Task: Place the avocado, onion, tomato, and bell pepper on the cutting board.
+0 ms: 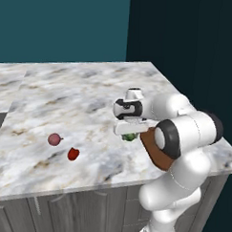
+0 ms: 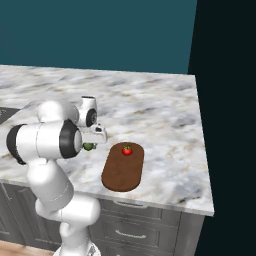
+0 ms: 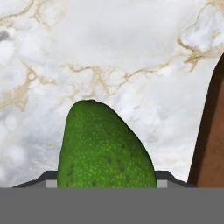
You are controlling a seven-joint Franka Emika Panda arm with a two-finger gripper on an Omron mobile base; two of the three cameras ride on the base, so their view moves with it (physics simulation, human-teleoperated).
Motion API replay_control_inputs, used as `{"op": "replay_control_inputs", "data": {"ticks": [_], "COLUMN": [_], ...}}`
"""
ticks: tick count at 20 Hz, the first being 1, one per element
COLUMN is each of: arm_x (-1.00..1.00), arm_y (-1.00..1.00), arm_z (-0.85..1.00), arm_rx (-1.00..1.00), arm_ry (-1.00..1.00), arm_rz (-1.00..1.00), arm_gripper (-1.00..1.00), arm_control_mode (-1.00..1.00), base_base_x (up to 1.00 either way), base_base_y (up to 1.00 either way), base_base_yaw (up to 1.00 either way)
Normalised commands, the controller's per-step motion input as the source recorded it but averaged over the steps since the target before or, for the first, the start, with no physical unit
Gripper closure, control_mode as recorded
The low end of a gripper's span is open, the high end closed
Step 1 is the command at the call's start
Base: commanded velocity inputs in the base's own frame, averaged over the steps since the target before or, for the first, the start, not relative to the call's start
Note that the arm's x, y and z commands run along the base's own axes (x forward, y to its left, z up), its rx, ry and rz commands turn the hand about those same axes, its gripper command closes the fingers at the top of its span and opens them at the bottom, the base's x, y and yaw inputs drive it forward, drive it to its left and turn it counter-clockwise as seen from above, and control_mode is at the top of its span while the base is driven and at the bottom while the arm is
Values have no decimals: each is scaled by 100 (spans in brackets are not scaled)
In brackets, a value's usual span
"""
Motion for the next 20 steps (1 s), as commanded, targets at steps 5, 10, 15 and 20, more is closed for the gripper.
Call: {"op": "replay_control_inputs", "data": {"ticks": [5, 10, 15, 20], "arm_x": [-2, 20, 7, 0], "arm_y": [-96, -98, -49, -7], "arm_z": [33, -12, -21, -24], "arm_rx": [-1, -2, -1, 0], "arm_ry": [-1, 0, -4, -2], "arm_rz": [0, 2, 2, 0], "arm_gripper": [100, 100, 100, 100], "arm_control_mode": [-100, -100, -100, -100], "base_base_x": [0, 0, 0, 0], "base_base_y": [0, 0, 0, 0], "base_base_yaw": [0, 0, 0, 0]}}
